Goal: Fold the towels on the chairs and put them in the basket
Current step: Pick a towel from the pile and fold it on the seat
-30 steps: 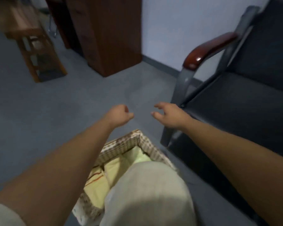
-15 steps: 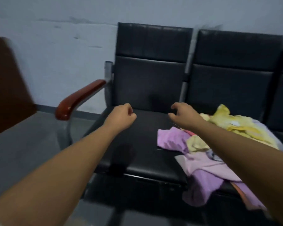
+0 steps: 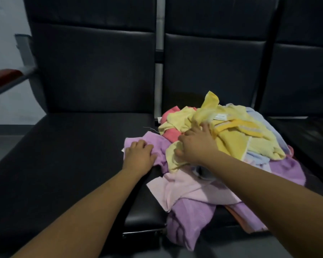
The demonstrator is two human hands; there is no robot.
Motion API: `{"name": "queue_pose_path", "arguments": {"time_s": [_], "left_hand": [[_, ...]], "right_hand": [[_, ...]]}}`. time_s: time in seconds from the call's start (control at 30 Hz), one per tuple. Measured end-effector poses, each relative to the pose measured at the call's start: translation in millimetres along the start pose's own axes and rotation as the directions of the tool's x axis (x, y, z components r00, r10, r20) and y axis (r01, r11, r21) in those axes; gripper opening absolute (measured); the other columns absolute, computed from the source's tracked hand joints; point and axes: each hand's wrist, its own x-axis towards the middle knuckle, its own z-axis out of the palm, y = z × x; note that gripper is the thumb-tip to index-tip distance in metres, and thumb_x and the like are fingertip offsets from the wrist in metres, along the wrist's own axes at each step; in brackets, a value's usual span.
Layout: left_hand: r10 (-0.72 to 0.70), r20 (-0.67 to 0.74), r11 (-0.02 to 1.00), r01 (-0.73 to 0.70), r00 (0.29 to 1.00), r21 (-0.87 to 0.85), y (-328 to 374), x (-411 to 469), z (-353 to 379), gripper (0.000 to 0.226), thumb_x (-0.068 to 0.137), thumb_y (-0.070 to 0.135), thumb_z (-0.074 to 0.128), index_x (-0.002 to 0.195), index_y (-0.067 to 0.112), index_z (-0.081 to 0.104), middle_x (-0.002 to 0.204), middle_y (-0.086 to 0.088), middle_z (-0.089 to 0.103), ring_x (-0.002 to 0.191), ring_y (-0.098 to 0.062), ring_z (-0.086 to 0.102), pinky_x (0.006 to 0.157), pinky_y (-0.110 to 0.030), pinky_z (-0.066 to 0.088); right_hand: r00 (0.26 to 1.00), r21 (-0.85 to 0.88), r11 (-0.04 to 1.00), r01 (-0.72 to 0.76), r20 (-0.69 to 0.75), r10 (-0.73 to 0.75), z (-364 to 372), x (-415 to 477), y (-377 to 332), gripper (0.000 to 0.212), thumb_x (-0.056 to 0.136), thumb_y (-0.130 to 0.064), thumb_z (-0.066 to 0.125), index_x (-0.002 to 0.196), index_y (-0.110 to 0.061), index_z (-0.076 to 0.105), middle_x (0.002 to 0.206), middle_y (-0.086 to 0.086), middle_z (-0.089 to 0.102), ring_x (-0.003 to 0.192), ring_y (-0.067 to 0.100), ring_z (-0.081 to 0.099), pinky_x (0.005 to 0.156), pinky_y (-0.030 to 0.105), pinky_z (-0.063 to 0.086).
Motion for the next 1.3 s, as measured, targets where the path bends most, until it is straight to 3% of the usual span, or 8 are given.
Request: {"name": "queue_pose_path", "arguments": {"time_s": [0.3, 0.53, 0.73, 0.83, 0.9, 0.97, 1.13, 1.3], "left_hand": [[-0.254, -0.177, 0.822, 0.116, 0.951, -0.558, -36, -22, -61, 0.014, 0.096, 0.010, 0.048, 0.091, 0.010, 0.061, 0.094, -0.009, 0.061, 0.088, -0.026, 0.058, 0.069, -0.036, 0.042], [-0.234, -0.205, 0.824, 0.082, 0.950, -0.560, -29, -71, -118, 0.016, 0.096, 0.014, 0.051, 0.092, 0.012, 0.067, 0.089, -0.007, 0.066, 0.083, -0.025, 0.060, 0.073, -0.035, 0.048], [-0.187, 0.062, 0.901, 0.196, 0.981, -0.388, -17, -99, -85, 0.014, 0.093, 0.025, 0.054, 0.093, 0.026, 0.068, 0.101, 0.003, 0.069, 0.091, -0.018, 0.063, 0.091, -0.039, 0.052], [-0.245, 0.024, 0.707, 0.196, 0.969, -0.679, 7, -93, -100, 0.032, 0.100, 0.044, 0.050, 0.095, 0.019, 0.069, 0.104, 0.000, 0.072, 0.093, -0.019, 0.064, 0.091, -0.037, 0.048], [-0.237, 0.271, 0.251, 0.328, 0.933, -0.911, 21, -86, -121, 0.054, 0.099, 0.057, 0.047, 0.103, 0.008, 0.070, 0.101, -0.008, 0.074, 0.092, -0.027, 0.069, 0.088, -0.039, 0.052], [-0.041, 0.485, 0.011, 0.486, 0.874, -0.874, 29, -88, -136, 0.066, 0.095, 0.066, 0.046, 0.109, 0.005, 0.066, 0.093, -0.011, 0.072, 0.082, -0.027, 0.071, 0.080, -0.040, 0.058], [0.297, 0.507, 0.010, 0.529, 0.809, -0.849, 36, -102, -115, 0.075, 0.083, 0.074, 0.050, 0.111, 0.006, 0.063, 0.090, -0.013, 0.065, 0.075, -0.022, 0.059, 0.077, -0.035, 0.048], [0.249, 0.322, 0.080, 0.311, 0.914, -0.947, 36, -110, -95, 0.015, 0.088, 0.013, 0.074, 0.100, 0.004, 0.075, 0.096, -0.013, 0.066, 0.084, -0.019, 0.059, 0.080, -0.025, 0.052]], "right_hand": [[0.994, -0.048, 0.993, 0.109, 0.012, -0.108, 6, -6, -8, 0.053, 0.088, -0.055, 0.047, 0.130, -0.024, 0.053, 0.122, 0.008, 0.062, 0.123, 0.033, 0.049, 0.117, 0.058, 0.003], [0.989, 0.055, 0.998, -0.005, -0.146, 0.013, -17, -29, -9, 0.043, 0.091, -0.049, 0.050, 0.127, -0.026, 0.053, 0.118, 0.005, 0.065, 0.121, 0.029, 0.054, 0.116, 0.050, 0.019], [0.973, 0.213, 0.977, -0.020, -0.223, 0.068, -44, -62, -13, 0.015, 0.091, -0.020, 0.056, 0.102, -0.020, 0.067, 0.098, 0.004, 0.068, 0.097, 0.028, 0.063, 0.082, 0.036, 0.041], [0.936, 0.523, 0.850, 0.064, -0.326, 0.131, -61, -73, -29, 0.017, 0.094, -0.021, 0.057, 0.100, -0.015, 0.072, 0.089, 0.011, 0.071, 0.083, 0.031, 0.064, 0.066, 0.035, 0.040], [0.940, 0.650, 0.733, 0.202, -0.338, 0.042, -76, -82, -45, 0.017, 0.093, -0.018, 0.059, 0.096, -0.010, 0.074, 0.085, 0.009, 0.071, 0.076, 0.025, 0.063, 0.064, 0.035, 0.042], [0.943, 0.729, 0.634, 0.256, -0.332, 0.001, -85, -92, -59, 0.014, 0.092, -0.014, 0.061, 0.091, -0.009, 0.074, 0.076, 0.001, 0.067, 0.064, 0.011, 0.056, 0.060, 0.027, 0.039], [0.930, 0.874, 0.469, 0.131, -0.272, 0.248, -84, -96, -41, 0.020, 0.092, -0.017, 0.066, 0.072, -0.015, 0.065, 0.059, -0.010, 0.054, 0.055, 0.001, 0.048, 0.054, 0.016, 0.031], [0.957, 0.906, 0.402, 0.132, -0.223, 0.188, -76, -101, -24, 0.035, 0.091, -0.041, 0.069, 0.067, -0.018, 0.058, 0.061, -0.004, 0.051, 0.057, 0.006, 0.042, 0.056, 0.024, 0.036]]}}
